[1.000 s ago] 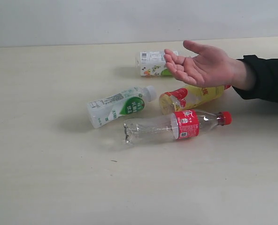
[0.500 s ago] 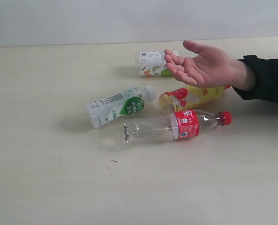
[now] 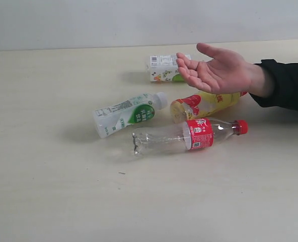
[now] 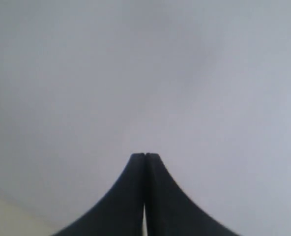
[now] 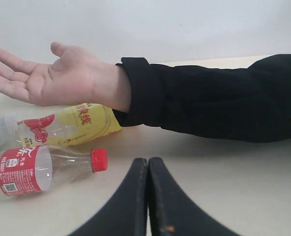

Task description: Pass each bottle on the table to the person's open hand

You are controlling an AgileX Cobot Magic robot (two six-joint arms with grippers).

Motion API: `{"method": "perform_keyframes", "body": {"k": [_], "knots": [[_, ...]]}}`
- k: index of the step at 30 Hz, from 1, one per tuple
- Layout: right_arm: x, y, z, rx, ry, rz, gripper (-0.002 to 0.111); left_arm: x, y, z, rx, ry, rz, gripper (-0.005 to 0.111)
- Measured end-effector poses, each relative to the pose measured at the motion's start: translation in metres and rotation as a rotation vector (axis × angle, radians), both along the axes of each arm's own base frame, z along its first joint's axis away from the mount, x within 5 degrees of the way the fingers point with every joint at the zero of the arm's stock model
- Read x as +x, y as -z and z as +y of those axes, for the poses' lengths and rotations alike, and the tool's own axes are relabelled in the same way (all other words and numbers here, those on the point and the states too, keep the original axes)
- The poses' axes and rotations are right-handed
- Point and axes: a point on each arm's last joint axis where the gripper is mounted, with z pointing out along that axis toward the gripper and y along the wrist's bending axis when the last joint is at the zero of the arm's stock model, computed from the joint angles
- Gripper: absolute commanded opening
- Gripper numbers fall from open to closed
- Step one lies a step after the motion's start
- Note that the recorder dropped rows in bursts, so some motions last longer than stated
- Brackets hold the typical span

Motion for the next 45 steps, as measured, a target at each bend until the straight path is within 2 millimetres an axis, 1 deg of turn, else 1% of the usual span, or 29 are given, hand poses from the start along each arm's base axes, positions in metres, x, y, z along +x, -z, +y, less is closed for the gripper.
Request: {"method": "perform_keyframes", "body": {"k": [3,4,5,6,8,9,10,12,13,14,15,16,17,18,19,21,22,24,25,27,29,31,32,35,38,40,41,43,45], "knots": [[0.0,0.0,0.0,0.0,0.0,0.0,0.0,-0.012,-0.024,0.003,-0.067,0.004,-0.262,0.0],[0.0,0.0,0.0,0.0,0.0,0.0,0.0,-0.016,-0.037,0.005,-0.096,-0.004,-0.334,0.0],[0.0,0.0,0.0,0.0,0.0,0.0,0.0,-0.02,-0.053,0.007,-0.122,-0.019,-0.391,0.0],[0.0,0.0,0.0,0.0,0.0,0.0,0.0,-0.019,-0.067,0.009,-0.136,-0.035,-0.408,0.0],[0.0,0.0,0.0,0.0,0.0,0.0,0.0,-0.014,-0.107,0.012,-0.125,-0.075,-0.403,0.0],[0.0,0.0,0.0,0.0,0.0,0.0,0.0,-0.009,-0.123,0.011,-0.103,-0.086,-0.375,0.0],[0.0,0.0,0.0,0.0,0.0,0.0,0.0,0.004,-0.146,0.009,-0.055,-0.092,-0.301,0.0],[0.0,0.0,0.0,0.0,0.0,0.0,0.0,0.027,-0.176,0.004,0.028,-0.077,-0.166,0.0],[0.0,0.0,0.0,0.0,0.0,0.0,0.0,0.054,-0.183,0.0,0.091,-0.051,0.003,0.0],[0.0,0.0,0.0,0.0,0.0,0.0,0.0,0.069,-0.192,-0.003,0.135,-0.033,0.103,0.0],[0.0,0.0,0.0,0.0,0.0,0.0,0.0,0.093,-0.189,-0.006,0.184,-0.003,0.27,0.0],[0.0,0.0,0.0,0.0,0.0,0.0,0.0,0.114,-0.19,-0.009,0.254,0.027,0.413,0.0],[0.0,0.0,0.0,0.0,0.0,0.0,0.0,0.135,-0.179,-0.012,0.306,0.077,0.584,0.0],[0.0,0.0,0.0,0.0,0.0,0.0,0.0,0.15,-0.171,-0.015,0.352,0.129,0.705,0.0],[0.0,0.0,0.0,0.0,0.0,0.0,0.0,0.169,-0.157,-0.021,0.415,0.234,0.873,0.0],[0.0,0.0,0.0,0.0,0.0,0.0,0.0,0.188,-0.138,-0.034,0.482,0.431,1.04,0.0],[0.0,0.0,0.0,0.0,0.0,0.0,0.0,0.197,-0.122,-0.044,0.513,0.577,1.136,0.0],[0.0,0.0,0.0,0.0,0.0,0.0,0.0,0.205,-0.106,-0.065,0.586,0.792,1.184,0.0],[0.0,0.0,0.0,0.0,0.0,0.0,0.0,0.208,-0.098,-0.077,0.627,0.874,1.194,0.0],[0.0,0.0,0.0,0.0,0.0,0.0,0.0,0.211,-0.086,-0.101,0.703,0.984,1.185,0.0],[0.0,0.0,0.0,0.0,0.0,0.0,0.0,0.21,-0.076,-0.126,0.799,1.079,1.148,0.0],[0.0,0.0,0.0,0.0,0.0,0.0,0.0,0.205,-0.066,-0.155,0.929,1.169,1.088,0.005],[0.0,0.0,0.0,0.0,0.0,0.0,0.0,0.2,-0.062,-0.169,1.004,1.2,1.062,0.009],[0.0,0.0,0.0,0.0,0.0,0.0,0.0,0.189,-0.05,-0.205,1.234,1.215,1.006,0.028],[0.0,0.0,0.0,0.0,0.0,0.0,0.0,0.183,-0.042,-0.233,1.387,1.198,0.987,0.056],[0.0,0.0,0.0,0.0,0.0,0.0,0.0,0.181,-0.037,-0.251,1.446,1.207,0.97,0.076],[0.0,0.0,0.0,0.0,0.0,0.0,0.0,0.179,-0.034,-0.261,1.473,1.22,0.956,0.081],[0.0,0.0,0.0,0.0,0.0,0.0,0.0,0.175,-0.03,-0.278,1.519,1.25,0.919,0.08],[0.0,0.0,0.0,0.0,0.0,0.0,0.0,0.175,-0.028,-0.293,1.562,1.277,0.872,0.074]]}}
